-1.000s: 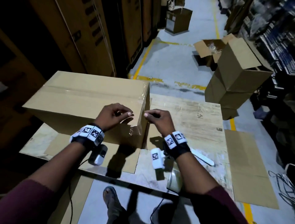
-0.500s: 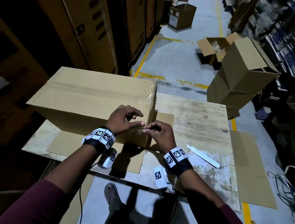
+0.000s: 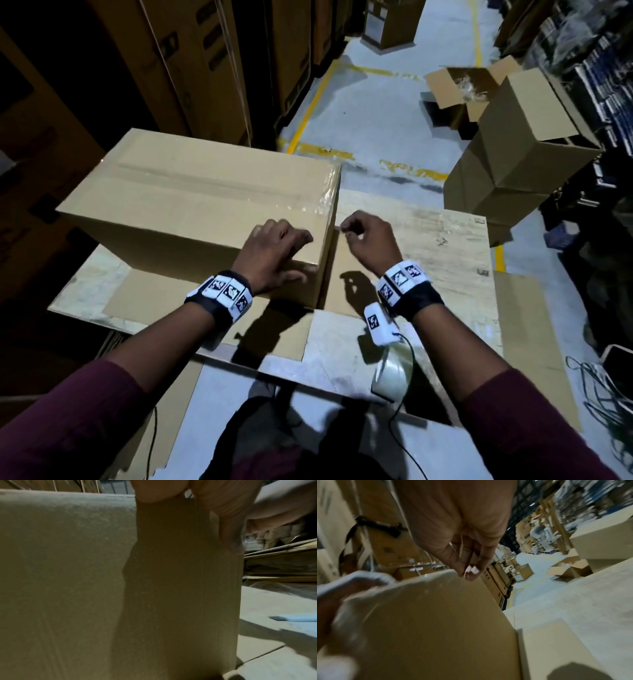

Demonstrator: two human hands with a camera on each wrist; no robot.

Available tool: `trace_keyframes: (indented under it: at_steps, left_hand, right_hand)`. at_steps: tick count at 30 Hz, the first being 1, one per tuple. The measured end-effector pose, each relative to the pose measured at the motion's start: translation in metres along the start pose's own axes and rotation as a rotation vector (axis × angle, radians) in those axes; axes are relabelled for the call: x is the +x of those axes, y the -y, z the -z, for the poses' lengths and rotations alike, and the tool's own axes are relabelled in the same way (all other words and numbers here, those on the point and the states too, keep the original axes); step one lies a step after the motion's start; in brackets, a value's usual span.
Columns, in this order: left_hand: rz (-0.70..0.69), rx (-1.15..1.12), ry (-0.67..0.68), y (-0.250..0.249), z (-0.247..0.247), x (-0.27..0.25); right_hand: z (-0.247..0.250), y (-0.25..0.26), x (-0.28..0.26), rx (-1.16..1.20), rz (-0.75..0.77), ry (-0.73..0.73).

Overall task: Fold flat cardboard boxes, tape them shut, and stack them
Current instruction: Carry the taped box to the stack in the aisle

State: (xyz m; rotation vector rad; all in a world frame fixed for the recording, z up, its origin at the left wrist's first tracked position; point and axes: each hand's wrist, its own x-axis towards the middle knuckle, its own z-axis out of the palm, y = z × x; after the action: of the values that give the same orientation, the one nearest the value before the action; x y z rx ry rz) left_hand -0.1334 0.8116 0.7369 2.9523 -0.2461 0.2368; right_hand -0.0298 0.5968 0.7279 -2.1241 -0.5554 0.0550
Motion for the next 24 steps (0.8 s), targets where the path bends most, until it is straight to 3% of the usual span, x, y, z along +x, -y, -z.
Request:
trace_keyframes:
  at_steps: [2, 4, 8, 10, 16, 19, 22, 24]
  left_hand:
    - [-0.040, -0.044, 0.000, 0.004, 0.002, -0.003]
    - [-0.057, -0.105, -0.033, 0.007, 0.002, -0.005]
    - [-0.028, -0.135, -0.134, 0.011, -0.001, -0.004]
    - [0.013, -0.067, -0.163, 0.017, -0.001, -0.001]
    - [-0.065, -0.014, -0.379, 0.035, 0.020, 0.008]
    - [-0.008, -0.097, -0.466, 0.042, 0.048, 0.029]
    - [0.096, -0.198, -0.346, 0.047, 0.064, 0.066]
    - [0.096, -0.186, -0.216, 0.049, 0.061, 0.087]
  right_hand:
    - [0.006, 0.006, 0.034, 0.016, 0.018, -0.095]
    - [0.002, 0.015, 0.074, -0.046, 0.006, -0.085]
    - [-0.019, 0.018, 0.136, -0.259, -0.090, 0.203]
    - [-0.030, 0.015, 0.151, -0.323, -0.144, 0.265]
    - [-0.024, 0.017, 0.158, -0.179, -0.232, 0.180]
    - [-0.017, 0.013, 0.167, -0.074, -0.370, 0.158]
    - [-0.017, -0.001, 0.170, 0.013, -0.546, 0.161]
    - [-0.024, -0.002, 0.161, 0.301, -0.642, 0.094]
